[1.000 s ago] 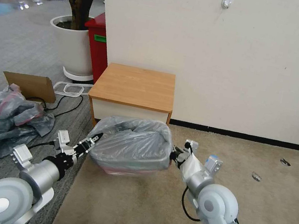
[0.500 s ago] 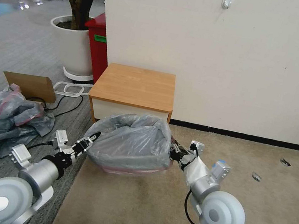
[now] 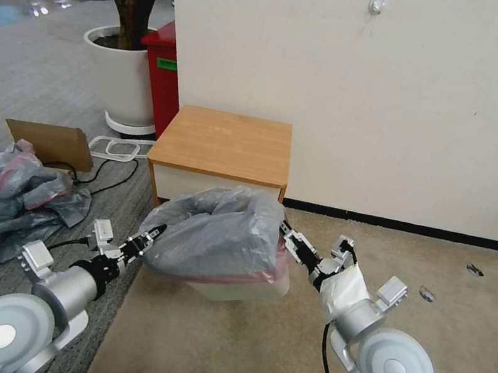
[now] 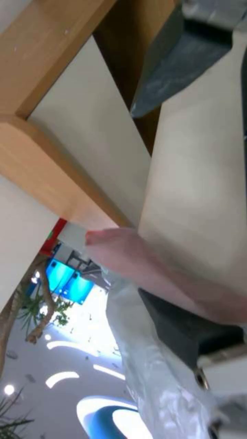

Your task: Pick up the garbage bag from the table and place it over the trash can.

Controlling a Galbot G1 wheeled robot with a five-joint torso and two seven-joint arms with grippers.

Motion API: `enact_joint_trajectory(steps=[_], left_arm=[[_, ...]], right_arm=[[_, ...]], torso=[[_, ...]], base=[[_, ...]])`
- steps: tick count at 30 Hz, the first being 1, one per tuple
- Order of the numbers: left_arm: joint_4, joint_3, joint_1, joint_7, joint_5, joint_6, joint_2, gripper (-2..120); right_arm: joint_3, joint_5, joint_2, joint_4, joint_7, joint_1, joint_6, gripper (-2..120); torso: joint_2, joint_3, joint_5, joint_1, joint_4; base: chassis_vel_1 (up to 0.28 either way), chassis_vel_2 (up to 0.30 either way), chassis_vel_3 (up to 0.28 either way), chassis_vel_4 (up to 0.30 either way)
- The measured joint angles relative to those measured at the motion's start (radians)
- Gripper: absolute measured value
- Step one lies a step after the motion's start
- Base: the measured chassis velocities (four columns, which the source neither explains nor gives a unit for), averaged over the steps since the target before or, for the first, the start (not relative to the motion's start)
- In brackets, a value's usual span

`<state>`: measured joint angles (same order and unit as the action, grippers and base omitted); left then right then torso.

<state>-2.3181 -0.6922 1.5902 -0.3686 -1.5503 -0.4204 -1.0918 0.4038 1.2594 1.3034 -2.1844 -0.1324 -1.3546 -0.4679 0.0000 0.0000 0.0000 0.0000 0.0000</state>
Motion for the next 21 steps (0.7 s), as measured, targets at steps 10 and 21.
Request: enact_joint_trajectory(steps=[10, 21], left_arm=[[0.002, -0.001, -0.001, 0.000, 0.000, 0.002, 0.003, 9], [0.006, -0.001, -0.003, -0.011, -0.004, 0.005, 0.013, 9]], right_arm=[[0.020, 0.062, 0.005, 0.015, 0.029, -0.006, 0.010, 100], [0.069, 0.169, 0.009, 0.041, 0.075, -0.010, 0.008, 100]], torso=[[0.000, 0.000, 0.0000, 0.000, 0.0000], [0.000, 0.000, 0.0000, 0.000, 0.0000]], base=[[0.000, 0.000, 0.000, 0.000], [0.000, 0.000, 0.000, 0.000]])
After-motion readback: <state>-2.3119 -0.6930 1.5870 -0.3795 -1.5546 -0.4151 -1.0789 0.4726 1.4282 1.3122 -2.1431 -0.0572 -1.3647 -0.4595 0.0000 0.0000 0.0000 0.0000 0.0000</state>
